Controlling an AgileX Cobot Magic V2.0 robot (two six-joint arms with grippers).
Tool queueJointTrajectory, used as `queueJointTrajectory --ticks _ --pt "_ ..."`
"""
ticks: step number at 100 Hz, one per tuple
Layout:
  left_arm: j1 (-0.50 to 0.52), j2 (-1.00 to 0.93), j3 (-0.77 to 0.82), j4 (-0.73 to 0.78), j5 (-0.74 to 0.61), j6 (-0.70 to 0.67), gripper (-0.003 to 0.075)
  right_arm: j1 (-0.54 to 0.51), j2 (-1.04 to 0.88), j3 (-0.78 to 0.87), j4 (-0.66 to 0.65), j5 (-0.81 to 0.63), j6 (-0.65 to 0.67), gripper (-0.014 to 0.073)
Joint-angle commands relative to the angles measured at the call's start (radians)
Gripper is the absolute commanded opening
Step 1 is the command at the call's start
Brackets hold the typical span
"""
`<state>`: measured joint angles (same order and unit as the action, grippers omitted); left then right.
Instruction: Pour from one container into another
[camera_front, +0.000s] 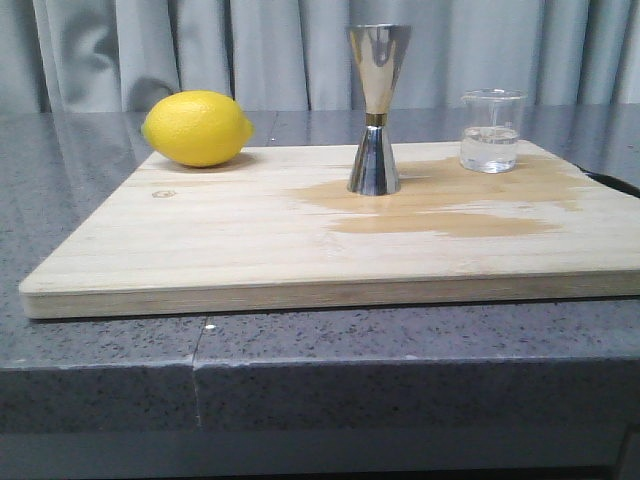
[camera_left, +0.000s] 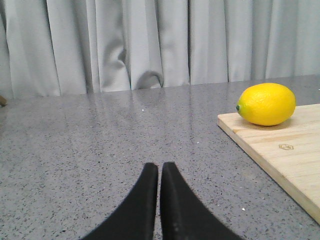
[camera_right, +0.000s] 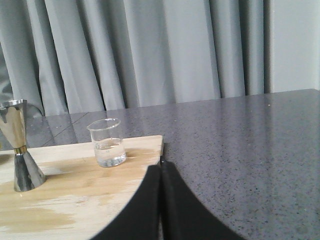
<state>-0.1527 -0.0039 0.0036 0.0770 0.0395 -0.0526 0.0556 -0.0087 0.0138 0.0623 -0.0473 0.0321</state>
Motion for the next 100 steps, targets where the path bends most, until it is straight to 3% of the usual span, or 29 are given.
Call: queueJointTrajectory --ticks 1,100 --pt "0.002 -0.026 0.035 -0.007 -0.078 -0.008 -0.0019 -0.007 -0.020 0.026 0.000 -0.083 -0.002 -0.0075" --pt "0.002 -0.026 0.035 -0.007 -0.097 -0.008 -0.0019 -0.007 -0.020 0.026 0.000 -0.083 -0.002 -0.0075"
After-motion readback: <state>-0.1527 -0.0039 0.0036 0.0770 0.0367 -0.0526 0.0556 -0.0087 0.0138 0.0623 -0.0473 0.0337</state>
